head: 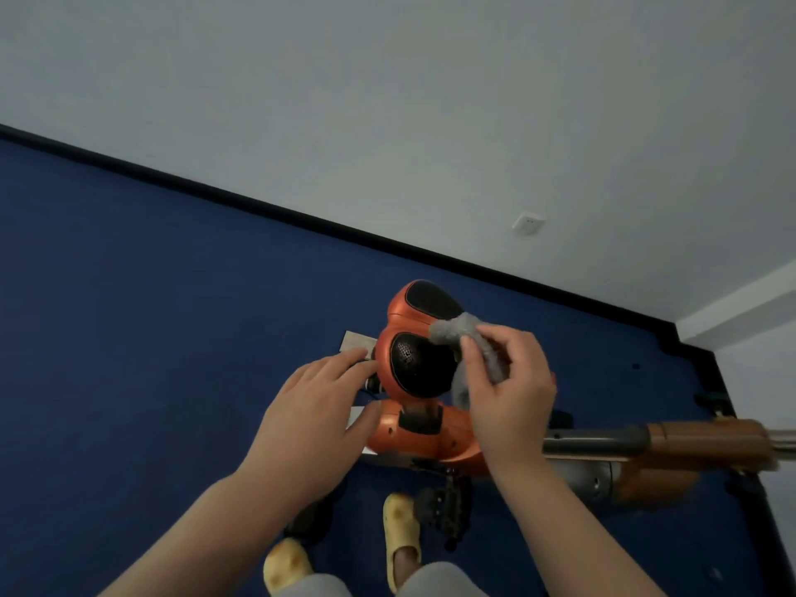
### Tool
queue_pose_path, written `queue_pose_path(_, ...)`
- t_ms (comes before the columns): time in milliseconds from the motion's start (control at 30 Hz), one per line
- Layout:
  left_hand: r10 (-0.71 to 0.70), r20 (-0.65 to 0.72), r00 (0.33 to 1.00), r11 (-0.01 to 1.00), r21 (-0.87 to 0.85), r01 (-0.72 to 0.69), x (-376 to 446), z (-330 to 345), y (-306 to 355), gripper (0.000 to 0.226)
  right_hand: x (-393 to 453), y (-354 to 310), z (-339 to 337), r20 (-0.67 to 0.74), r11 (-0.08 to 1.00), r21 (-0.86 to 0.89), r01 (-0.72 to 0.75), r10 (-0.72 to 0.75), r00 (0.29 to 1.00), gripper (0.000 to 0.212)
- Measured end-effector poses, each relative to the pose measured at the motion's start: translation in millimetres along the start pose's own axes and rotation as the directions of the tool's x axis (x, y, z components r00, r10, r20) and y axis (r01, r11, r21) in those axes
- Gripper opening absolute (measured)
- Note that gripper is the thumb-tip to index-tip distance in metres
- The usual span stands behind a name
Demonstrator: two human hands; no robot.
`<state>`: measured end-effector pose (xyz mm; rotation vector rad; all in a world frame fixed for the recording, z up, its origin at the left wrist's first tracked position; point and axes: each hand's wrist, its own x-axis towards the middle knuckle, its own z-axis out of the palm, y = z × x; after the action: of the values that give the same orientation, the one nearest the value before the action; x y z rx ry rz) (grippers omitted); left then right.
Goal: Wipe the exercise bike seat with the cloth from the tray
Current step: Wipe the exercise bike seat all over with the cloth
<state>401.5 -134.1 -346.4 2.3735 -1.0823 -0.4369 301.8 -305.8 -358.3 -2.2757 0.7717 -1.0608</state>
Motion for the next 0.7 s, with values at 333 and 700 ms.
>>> queue_pose_path(333, -0.087, -0.012, 0.996, 0.975, -0.206, 0.083, 19, 38, 5, 0.056, -31, 58, 30, 0.462, 0.928, -0.051, 0.37, -0.307, 0.832, 0.037)
queue_pose_path(700, -0.124, -0.055, 0.991, 0.968, -0.224, 0.109, 22, 41, 10, 0.061, -29, 69, 25, 0.585, 0.941, -0.128, 0.313, -0.183, 0.79, 0.047)
